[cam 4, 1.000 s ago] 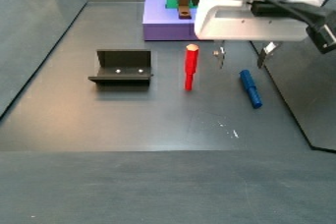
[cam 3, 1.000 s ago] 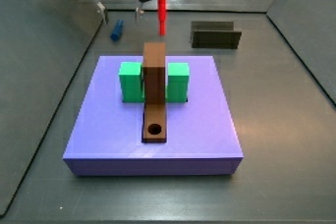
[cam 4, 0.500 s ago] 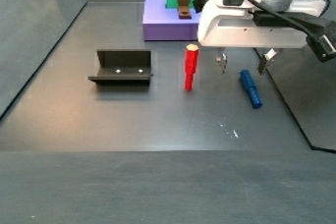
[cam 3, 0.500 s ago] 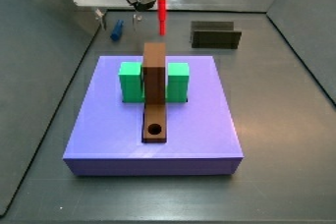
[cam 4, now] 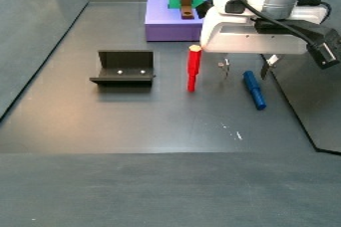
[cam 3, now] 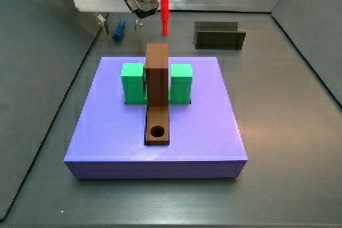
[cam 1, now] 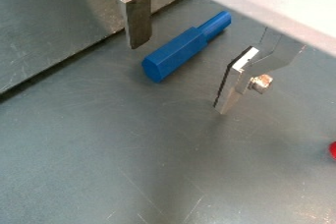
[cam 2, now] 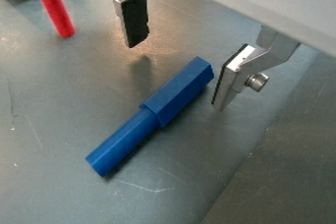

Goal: Pick up the blue object. Move up. Place the blue object on the fixture. Regrasp the blue object. Move to above the board. Insert the blue object.
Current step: Pick up the blue object.

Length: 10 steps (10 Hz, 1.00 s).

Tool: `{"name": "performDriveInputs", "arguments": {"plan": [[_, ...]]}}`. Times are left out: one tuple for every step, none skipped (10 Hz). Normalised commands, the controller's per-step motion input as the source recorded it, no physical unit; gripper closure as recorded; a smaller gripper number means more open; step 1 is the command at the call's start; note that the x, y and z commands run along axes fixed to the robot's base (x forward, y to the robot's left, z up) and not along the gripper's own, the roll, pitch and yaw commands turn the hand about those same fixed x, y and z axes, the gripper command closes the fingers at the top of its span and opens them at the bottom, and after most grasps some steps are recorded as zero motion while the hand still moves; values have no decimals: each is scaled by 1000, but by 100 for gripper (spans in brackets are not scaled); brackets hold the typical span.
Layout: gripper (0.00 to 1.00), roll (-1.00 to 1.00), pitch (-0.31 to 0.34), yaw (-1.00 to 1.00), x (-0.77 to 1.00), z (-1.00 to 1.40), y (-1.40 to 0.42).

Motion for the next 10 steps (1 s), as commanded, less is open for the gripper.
{"name": "performDriveInputs", "arguments": {"plan": [[0, -17, -97, 0, 0, -123, 0], [0, -9, -93, 0, 0, -149, 0], [0, 0, -99, 0, -17, -191, 0], [0, 0, -106, 0, -23, -237, 0], [0, -9, -89, 0, 0, -146, 0], [0, -23, -41, 0, 0, 0, 0], [0, -14, -27, 0, 0, 0, 0], [0, 0, 0, 0, 0, 0, 0], [100, 0, 0, 0, 0, 0, 0], [100, 0, 0, 0, 0, 0, 0]]}}
